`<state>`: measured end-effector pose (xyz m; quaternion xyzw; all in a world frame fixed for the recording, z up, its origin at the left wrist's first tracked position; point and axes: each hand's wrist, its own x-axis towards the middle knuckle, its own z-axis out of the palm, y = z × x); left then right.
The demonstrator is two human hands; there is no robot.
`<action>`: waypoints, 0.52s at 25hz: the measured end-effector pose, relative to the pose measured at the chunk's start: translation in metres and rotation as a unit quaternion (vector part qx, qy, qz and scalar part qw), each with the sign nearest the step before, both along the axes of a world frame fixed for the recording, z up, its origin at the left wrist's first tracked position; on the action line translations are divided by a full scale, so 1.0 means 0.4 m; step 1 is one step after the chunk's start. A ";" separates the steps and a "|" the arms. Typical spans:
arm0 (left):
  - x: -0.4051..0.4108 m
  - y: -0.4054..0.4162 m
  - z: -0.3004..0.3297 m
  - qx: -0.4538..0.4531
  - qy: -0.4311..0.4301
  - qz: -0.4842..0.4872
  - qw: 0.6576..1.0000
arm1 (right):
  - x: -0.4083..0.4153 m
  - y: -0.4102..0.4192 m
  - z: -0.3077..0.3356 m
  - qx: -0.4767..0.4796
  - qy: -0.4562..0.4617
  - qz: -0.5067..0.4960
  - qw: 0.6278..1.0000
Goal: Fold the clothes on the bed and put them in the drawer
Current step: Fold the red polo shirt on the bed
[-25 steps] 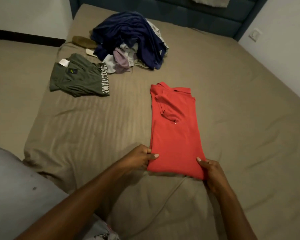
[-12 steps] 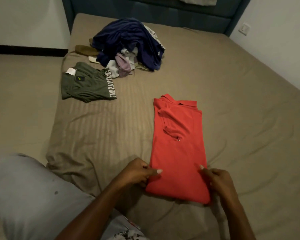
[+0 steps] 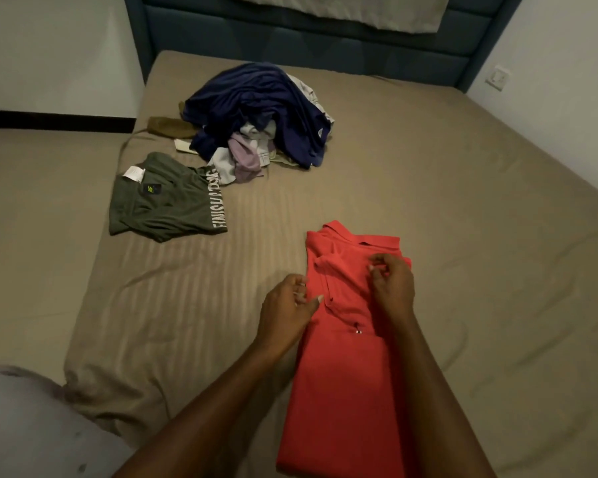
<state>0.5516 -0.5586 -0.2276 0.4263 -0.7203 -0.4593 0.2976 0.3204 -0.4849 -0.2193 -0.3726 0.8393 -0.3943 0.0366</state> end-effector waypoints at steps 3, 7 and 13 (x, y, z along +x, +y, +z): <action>-0.124 -0.109 0.000 0.007 -0.008 -0.030 0.999 | -0.105 -0.100 -0.038 0.136 0.056 0.074 0.986; -0.199 -0.189 -0.030 -0.010 -0.058 -0.030 0.998 | -0.129 -0.131 -0.061 0.028 0.060 0.094 0.993; -0.236 -0.225 -0.047 0.111 0.072 -0.044 0.990 | -0.139 -0.118 -0.089 -0.078 0.059 0.031 0.995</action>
